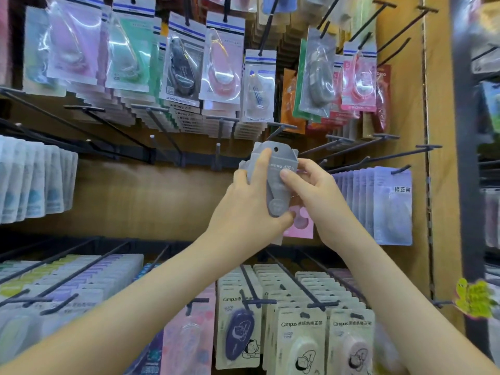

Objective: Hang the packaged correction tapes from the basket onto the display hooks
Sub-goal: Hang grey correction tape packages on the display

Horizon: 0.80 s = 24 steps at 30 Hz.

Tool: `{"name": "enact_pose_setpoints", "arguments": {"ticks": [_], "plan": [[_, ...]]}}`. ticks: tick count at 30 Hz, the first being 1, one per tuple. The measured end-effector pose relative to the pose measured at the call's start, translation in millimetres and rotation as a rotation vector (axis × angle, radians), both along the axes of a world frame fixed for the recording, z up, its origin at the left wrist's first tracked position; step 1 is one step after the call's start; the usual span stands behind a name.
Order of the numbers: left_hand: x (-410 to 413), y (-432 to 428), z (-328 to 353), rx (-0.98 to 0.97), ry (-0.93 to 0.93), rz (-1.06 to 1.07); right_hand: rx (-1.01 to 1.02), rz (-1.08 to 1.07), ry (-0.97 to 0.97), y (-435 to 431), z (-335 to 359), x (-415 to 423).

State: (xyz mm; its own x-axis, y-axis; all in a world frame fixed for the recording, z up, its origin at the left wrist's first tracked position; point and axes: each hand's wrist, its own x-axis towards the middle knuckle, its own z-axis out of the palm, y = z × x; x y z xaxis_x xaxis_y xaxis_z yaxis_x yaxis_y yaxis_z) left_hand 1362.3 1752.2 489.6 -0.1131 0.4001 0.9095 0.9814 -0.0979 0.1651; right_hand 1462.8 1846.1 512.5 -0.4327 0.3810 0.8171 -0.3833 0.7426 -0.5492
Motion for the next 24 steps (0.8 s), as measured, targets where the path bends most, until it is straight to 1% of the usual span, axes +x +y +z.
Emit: {"name": "enact_pose_setpoints", "arguments": {"ticks": [4, 9, 12, 17, 21, 24], "plan": [[0, 5, 0, -0.017, -0.035, 0.037, -0.029, -0.014, -0.033, 5, 2, -4], [-10, 12, 1, -0.119, -0.108, 0.078, -0.053, -0.098, -0.124, 11, 4, -17], [-19, 21, 7, -0.137, -0.069, 0.156, -0.036, -0.168, -0.17, 18, 9, -29], [-35, 39, 5, -0.098, 0.007, 0.312, 0.053, -0.31, -0.181, 32, 9, -48], [-41, 39, 1, -0.137, -0.076, 0.301, 0.108, -0.41, -0.146, 35, 3, -52], [-44, 22, -2, -0.101, -0.057, 0.279, 0.251, -0.567, -0.086, 19, -8, -46]]}}
